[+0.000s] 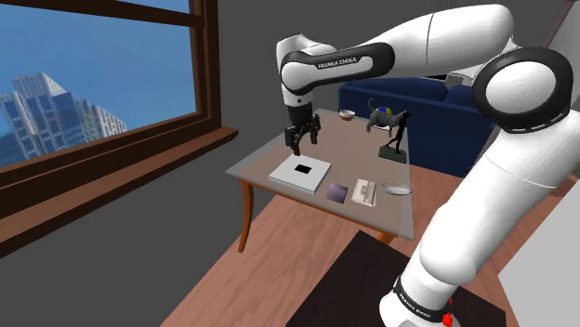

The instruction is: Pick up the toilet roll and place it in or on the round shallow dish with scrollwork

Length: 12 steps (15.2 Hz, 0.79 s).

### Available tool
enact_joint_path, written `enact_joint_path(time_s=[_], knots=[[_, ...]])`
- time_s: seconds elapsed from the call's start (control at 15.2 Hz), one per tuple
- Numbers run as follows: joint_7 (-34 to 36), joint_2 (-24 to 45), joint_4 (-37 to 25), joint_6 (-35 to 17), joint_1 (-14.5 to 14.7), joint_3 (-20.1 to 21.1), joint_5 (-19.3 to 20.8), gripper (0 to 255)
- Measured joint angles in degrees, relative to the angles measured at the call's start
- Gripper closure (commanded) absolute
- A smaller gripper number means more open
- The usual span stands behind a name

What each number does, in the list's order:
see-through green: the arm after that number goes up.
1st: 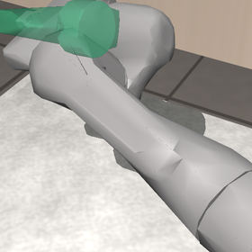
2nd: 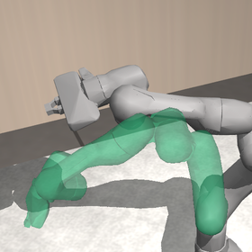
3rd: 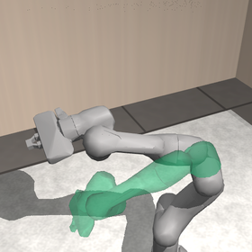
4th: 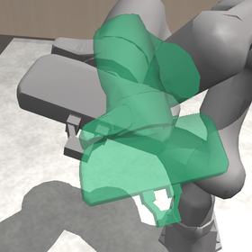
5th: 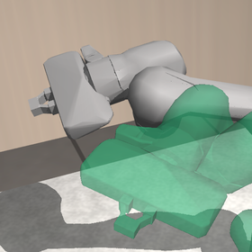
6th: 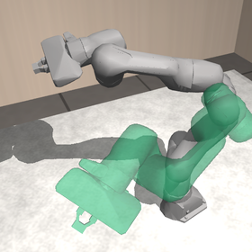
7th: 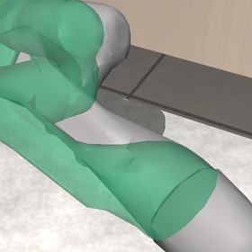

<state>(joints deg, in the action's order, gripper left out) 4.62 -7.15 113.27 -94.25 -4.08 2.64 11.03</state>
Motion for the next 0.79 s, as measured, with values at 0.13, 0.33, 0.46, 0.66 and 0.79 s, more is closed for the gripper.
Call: enact_joint_path(time_s=[0.13, 0.33, 0.46, 0.66, 0.79], knots=[[0.3, 4.8, -3.1, 1.6, -0.3, -0.1, 1.8, 0], [0.5, 12.7, -7.7, 3.3, -0.7, -0.5, 4.6, 0], [0.5, 17.0, -10.0, 4.6, -1.0, -1.0, 6.4, 0], [0.2, 24.6, -15.1, 6.9, -1.4, -2.0, 9.0, 0], [-0.2, 29.4, -17.9, 8.1, -1.7, -2.8, 10.7, 0]])
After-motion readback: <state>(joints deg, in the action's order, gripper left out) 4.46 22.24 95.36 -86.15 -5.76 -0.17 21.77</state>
